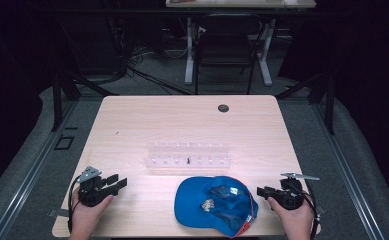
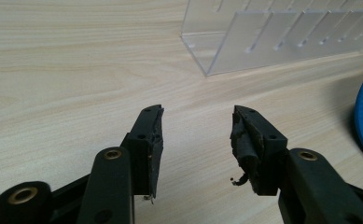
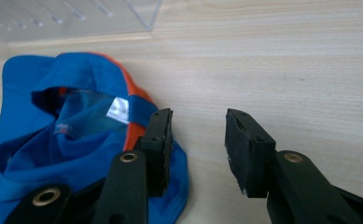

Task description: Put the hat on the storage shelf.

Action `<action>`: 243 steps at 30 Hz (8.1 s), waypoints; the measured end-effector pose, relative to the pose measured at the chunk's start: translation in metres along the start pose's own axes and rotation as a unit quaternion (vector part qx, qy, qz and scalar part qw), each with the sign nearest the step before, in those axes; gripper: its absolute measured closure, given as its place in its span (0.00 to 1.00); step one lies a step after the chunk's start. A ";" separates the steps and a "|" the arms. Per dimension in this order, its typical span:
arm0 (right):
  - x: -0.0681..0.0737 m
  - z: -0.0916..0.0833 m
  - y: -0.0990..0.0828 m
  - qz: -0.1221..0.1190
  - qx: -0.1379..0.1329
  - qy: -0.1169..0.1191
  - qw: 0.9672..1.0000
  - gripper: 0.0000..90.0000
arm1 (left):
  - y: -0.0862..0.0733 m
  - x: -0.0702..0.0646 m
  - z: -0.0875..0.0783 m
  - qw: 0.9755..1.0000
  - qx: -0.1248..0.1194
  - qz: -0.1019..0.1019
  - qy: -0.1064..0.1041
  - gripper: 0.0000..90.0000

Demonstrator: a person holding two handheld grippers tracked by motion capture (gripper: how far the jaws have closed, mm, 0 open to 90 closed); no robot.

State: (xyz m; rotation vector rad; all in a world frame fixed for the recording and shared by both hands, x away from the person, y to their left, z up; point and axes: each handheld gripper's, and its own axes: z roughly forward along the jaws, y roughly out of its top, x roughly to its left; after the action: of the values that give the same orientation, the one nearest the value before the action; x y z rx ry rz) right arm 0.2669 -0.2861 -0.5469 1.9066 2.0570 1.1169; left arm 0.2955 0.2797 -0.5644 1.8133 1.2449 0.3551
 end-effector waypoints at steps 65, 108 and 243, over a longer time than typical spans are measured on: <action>0.019 0.015 0.008 -0.039 0.117 -0.001 0.992 1.00 | 0.000 -0.027 0.010 0.996 0.032 0.080 -0.004 0.62; 0.058 -0.031 0.098 -0.108 0.197 -0.057 0.973 1.00 | -0.002 -0.030 0.011 0.996 0.034 0.084 -0.004 0.62; 0.163 -0.096 0.235 0.025 0.075 0.316 0.945 1.00 | 0.005 -0.048 0.016 0.995 0.016 0.090 -0.038 0.62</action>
State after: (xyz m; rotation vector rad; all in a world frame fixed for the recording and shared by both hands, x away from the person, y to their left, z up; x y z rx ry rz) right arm 0.3726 -0.1960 -0.2792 1.8321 2.4652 1.8235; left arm 0.2870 0.2294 -0.5585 1.9550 1.0430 0.3643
